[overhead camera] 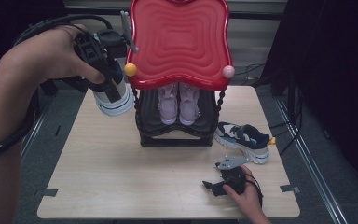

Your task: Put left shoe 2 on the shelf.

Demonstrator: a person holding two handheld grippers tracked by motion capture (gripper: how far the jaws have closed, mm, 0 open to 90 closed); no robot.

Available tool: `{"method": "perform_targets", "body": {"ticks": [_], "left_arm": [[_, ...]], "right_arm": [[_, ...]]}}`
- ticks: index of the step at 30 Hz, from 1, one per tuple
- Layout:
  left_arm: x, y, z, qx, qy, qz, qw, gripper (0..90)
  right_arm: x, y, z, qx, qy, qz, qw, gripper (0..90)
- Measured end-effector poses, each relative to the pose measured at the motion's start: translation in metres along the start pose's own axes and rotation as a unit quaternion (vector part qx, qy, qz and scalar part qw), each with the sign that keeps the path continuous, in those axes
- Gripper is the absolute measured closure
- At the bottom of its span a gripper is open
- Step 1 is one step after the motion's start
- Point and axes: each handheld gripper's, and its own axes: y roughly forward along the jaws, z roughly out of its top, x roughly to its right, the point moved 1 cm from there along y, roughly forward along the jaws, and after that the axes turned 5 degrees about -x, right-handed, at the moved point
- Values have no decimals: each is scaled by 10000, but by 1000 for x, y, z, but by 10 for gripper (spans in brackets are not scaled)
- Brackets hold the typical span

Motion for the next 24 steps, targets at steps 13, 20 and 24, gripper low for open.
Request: {"method": "perform_targets", "body": {"ticks": [13,20,24], "left_arm": [[8,-23,21,145,428,586,9973,753],[10,-29,37,82,603,824,9947,752],[10,-30,45,112,741,945,9927,753]], "right_arm": [[0,0,0,0,1,0,10000,131],[0,0,0,0,-1,0,10000,131],[0,0,0,-1,-1,-1,10000,131]]}}
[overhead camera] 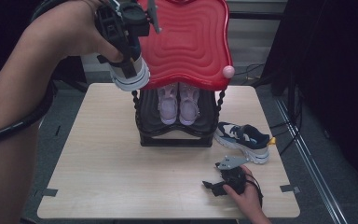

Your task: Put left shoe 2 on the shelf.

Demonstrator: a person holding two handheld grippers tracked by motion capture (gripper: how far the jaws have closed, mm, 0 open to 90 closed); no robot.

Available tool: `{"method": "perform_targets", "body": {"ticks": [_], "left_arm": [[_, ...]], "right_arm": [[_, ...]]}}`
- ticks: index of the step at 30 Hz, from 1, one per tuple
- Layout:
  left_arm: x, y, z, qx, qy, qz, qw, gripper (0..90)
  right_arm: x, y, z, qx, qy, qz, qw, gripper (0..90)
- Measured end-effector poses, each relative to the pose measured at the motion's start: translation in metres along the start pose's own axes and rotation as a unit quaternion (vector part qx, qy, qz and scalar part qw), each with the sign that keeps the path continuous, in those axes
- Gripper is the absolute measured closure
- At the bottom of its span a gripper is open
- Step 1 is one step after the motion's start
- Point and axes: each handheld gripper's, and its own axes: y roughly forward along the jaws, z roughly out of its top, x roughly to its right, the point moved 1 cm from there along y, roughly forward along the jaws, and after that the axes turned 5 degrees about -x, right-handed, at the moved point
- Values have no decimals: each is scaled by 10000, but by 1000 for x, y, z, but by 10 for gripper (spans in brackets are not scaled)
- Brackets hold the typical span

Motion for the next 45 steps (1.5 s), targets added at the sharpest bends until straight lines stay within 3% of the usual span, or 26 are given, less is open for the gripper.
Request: {"method": "perform_targets", "body": {"ticks": [5,9,12,23,24,27,33,41,45], "left_arm": [[-2,4,16,24,510,212,9985,752],[-3,4,23,29,615,258,9978,752],[-6,5,33,-20,814,323,9962,751],[-17,19,53,-56,940,178,9954,751],[-19,19,55,-85,1044,206,9943,750],[-20,20,58,-71,1002,225,9947,750],[-28,25,70,-174,1204,321,9921,750],[-35,30,76,-162,1201,375,9919,747],[-38,33,79,-196,1294,396,9906,745]], "right_arm": [[0,0,0,-2,0,-4,10000,131],[0,0,0,0,-1,0,10000,131],[0,0,0,2,-4,-1,10000,131],[0,0,0,1,1,3,10000,131],[0,0,0,1,1,2,10000,132],[0,0,0,2,4,3,10000,132],[0,0,0,2,2,2,10000,131],[0,0,0,-10,-9,1,10000,132],[0,0,0,-12,-1,3,10000,131]]}}
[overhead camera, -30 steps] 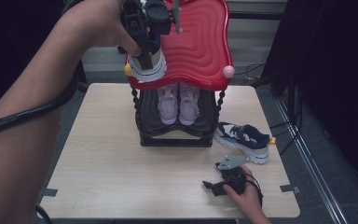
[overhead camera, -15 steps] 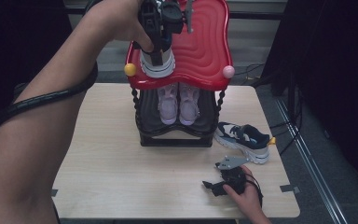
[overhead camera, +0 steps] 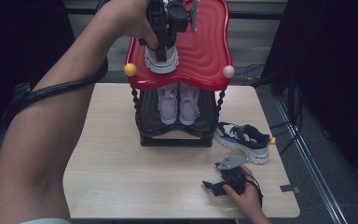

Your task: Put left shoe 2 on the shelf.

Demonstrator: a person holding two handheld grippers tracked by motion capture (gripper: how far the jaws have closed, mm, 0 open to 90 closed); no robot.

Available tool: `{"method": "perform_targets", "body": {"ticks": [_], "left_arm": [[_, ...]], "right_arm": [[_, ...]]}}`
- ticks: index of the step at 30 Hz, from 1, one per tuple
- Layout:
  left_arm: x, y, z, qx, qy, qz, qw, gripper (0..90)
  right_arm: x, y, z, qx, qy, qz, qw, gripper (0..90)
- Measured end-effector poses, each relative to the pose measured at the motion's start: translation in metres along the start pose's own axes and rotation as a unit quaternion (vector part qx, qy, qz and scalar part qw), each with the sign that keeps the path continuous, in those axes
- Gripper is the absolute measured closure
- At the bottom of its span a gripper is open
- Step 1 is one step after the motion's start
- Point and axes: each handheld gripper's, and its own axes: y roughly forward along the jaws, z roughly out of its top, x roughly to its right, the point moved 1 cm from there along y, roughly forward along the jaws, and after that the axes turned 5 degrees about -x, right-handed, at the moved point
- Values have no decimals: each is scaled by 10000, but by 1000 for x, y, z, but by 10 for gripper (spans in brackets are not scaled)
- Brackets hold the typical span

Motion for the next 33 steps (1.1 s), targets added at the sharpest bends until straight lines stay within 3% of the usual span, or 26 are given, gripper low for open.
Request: {"method": "perform_targets", "body": {"ticks": [6,13,18,23,28,33], "left_arm": [[-5,5,3,-9,27,31,10000,743],[-7,8,6,-34,207,55,9998,739],[-9,10,6,-2,133,4,9999,735],[-10,10,6,12,220,59,9997,733],[-10,11,6,61,110,15,9999,731],[-10,11,5,19,195,37,9998,729]], "right_arm": [[0,0,0,2,-6,-2,10000,132],[0,0,0,-1,-3,-2,10000,131],[0,0,0,-2,-3,-3,10000,131],[0,0,0,-3,-13,-6,10000,131],[0,0,0,-6,-8,-6,10000,131],[0,0,0,-3,-16,-8,10000,131]]}}
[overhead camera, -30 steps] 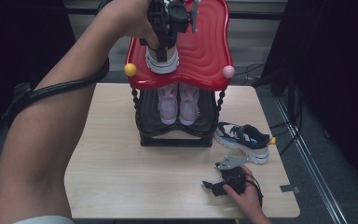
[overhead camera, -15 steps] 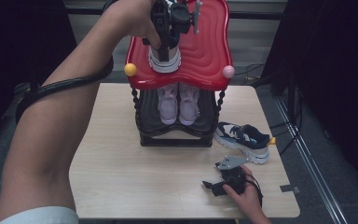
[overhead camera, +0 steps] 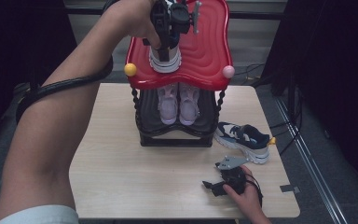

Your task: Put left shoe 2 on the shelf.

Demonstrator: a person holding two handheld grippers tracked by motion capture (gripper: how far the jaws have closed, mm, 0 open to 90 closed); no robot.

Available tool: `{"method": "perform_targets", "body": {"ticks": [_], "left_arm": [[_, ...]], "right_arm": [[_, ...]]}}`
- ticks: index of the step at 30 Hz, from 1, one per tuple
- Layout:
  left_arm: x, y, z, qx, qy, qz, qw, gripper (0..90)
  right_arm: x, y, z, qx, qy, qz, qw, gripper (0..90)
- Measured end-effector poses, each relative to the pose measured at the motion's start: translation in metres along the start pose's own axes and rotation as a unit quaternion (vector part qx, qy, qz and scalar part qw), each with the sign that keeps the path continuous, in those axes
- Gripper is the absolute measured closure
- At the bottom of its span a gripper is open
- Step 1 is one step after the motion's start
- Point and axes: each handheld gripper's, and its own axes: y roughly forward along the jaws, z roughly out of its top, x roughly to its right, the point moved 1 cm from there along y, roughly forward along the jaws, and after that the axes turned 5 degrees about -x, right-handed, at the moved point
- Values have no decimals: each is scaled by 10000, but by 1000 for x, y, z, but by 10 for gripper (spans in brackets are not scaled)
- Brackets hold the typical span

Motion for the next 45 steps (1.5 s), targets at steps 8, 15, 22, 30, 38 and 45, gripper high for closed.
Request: {"method": "perform_targets", "body": {"ticks": [8,15,22,30,38,45], "left_arm": [[-1,0,-3,32,-15,-33,10000,718],[-1,-1,-5,51,-1,-1,10000,702],[-2,-1,-8,69,-107,-34,9999,700],[-4,-2,-10,137,-396,38,9991,624],[-8,-4,-9,189,-911,-12,9957,499],[-8,-6,-10,192,-1239,-99,9921,420]], "right_arm": [[0,0,0,3,-5,1,10000,131],[0,0,0,-1,1,0,10000,131],[0,0,0,-4,8,3,10000,131],[0,0,0,-1,1,0,10000,131],[0,0,0,-1,2,0,10000,131],[0,0,0,-1,1,0,10000,131]]}}
